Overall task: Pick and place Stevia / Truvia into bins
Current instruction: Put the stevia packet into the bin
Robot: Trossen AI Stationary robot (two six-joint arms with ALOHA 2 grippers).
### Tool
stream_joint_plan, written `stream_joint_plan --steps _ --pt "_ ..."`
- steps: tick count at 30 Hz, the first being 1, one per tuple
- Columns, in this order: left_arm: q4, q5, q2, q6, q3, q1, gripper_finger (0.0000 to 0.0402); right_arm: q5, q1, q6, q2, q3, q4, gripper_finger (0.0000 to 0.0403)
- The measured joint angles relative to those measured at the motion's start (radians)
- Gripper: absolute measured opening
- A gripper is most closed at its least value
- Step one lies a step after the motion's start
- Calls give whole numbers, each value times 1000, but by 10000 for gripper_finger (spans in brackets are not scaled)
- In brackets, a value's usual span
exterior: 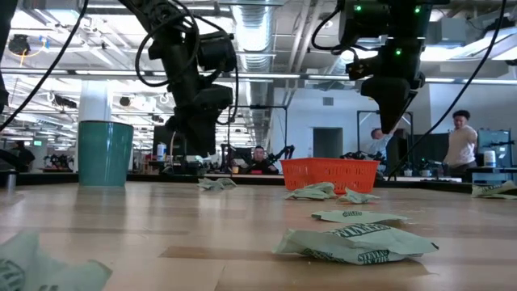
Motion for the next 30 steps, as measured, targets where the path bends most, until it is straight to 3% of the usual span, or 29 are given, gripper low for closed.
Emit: stream_joint_plan --steps 19,30 --pt "188 -38 0 15 -112 -16 135 0 0 -1 0 0 21 120" --pt "239 -40 119 61 -110 -47 150 -1 0 -3 0 0 22 120"
